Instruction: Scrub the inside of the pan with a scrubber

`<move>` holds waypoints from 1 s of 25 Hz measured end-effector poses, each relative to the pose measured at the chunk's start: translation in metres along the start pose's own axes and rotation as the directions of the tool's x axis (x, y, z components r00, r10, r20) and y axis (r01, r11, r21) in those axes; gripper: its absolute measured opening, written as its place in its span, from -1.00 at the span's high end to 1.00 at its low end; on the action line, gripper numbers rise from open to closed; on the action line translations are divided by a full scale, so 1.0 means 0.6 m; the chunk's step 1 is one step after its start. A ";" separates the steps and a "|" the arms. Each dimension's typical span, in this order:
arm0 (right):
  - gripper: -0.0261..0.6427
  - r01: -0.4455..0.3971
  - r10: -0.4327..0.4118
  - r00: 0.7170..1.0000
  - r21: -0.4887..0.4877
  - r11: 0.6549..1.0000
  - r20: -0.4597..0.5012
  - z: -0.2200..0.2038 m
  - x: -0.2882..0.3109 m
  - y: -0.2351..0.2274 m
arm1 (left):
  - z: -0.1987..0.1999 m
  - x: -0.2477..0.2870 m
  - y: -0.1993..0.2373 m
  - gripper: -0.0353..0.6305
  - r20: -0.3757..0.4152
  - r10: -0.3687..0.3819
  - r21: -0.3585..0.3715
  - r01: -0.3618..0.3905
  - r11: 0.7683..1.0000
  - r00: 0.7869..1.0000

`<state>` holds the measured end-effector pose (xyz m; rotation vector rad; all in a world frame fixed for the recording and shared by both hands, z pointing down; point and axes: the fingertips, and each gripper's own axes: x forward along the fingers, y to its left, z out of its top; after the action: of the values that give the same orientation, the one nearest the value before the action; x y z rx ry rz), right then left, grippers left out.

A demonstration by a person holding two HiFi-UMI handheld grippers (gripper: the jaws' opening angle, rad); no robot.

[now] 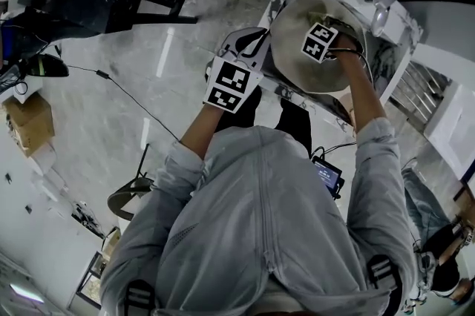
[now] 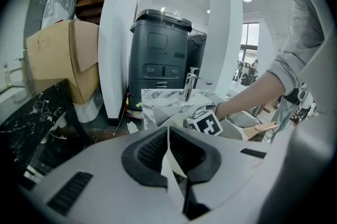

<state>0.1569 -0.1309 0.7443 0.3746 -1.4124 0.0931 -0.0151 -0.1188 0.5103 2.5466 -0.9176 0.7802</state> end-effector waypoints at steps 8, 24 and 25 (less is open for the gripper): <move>0.68 0.002 -0.022 0.991 0.148 0.989 0.129 0.084 -0.015 0.001 | -0.017 -0.019 0.023 0.80 -0.008 0.005 0.006 -0.005 1.000 1.000; 0.68 -0.247 0.242 0.943 -0.007 0.969 0.230 0.156 -0.073 0.128 | -0.021 -0.053 0.027 0.81 0.014 -0.001 0.023 0.001 1.000 1.000; 0.68 -0.271 0.267 0.936 -0.015 0.963 0.229 0.156 -0.077 0.138 | -0.021 -0.054 0.026 0.80 0.015 -0.003 0.025 0.003 1.000 1.000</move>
<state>0.0377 -0.0748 0.7262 0.2074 -1.6885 0.2929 -0.0509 -0.1088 0.5028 2.5783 -0.9144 0.7779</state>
